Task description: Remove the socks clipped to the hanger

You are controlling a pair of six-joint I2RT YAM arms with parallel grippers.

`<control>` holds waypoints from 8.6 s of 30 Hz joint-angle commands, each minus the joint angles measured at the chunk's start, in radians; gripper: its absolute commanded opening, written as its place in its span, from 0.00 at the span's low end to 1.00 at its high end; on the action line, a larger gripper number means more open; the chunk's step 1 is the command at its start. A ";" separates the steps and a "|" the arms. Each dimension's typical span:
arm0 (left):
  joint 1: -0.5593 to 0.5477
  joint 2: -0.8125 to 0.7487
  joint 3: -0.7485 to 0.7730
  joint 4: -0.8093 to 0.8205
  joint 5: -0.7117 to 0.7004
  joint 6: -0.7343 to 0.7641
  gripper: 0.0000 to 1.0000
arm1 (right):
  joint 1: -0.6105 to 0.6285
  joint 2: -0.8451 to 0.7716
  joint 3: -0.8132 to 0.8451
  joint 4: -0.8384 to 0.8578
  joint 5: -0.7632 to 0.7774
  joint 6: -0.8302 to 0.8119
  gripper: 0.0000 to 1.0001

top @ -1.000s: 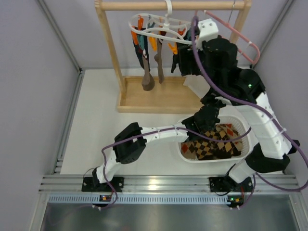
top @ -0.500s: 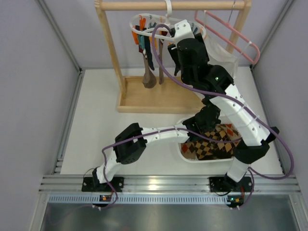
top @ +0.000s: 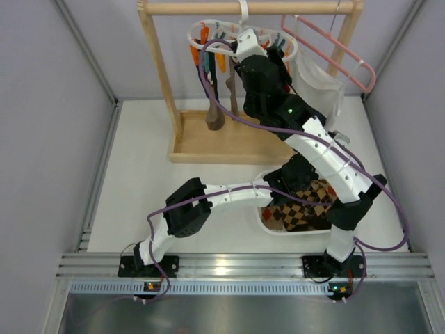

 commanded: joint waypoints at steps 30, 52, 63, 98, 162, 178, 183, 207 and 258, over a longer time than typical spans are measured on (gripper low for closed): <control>-0.020 -0.084 -0.105 -0.030 0.142 -0.131 0.00 | -0.031 -0.039 -0.161 0.403 0.092 -0.210 0.23; -0.015 -0.559 -0.633 -0.137 0.240 -0.549 0.00 | 0.024 -0.269 -0.273 0.061 -0.147 0.164 0.71; -0.017 -0.803 -0.845 -0.295 0.421 -0.756 0.00 | 0.024 -0.540 -0.483 -0.113 -0.462 0.366 0.99; -0.008 -0.917 -0.877 -0.626 0.135 -1.022 0.98 | -0.102 -1.133 -1.166 -0.034 -0.480 0.626 0.99; 0.300 -0.659 -0.866 0.047 0.172 -0.614 0.00 | -0.103 -1.266 -1.123 0.124 -0.879 0.592 0.99; -0.014 -0.521 -0.673 -0.024 -0.142 -0.336 0.00 | -0.103 -0.633 -0.431 -0.142 -0.830 0.486 0.94; -0.041 -0.420 -0.564 -0.023 -0.148 -0.198 0.00 | -0.091 -0.369 -0.086 -0.327 -0.715 0.402 0.93; -0.053 -0.310 -0.446 -0.023 -0.083 -0.146 0.00 | -0.073 -0.177 0.002 -0.249 -0.654 0.236 0.78; -0.052 -0.372 -0.533 -0.025 -0.070 -0.207 0.00 | -0.119 -0.102 0.026 -0.103 -0.657 0.179 0.20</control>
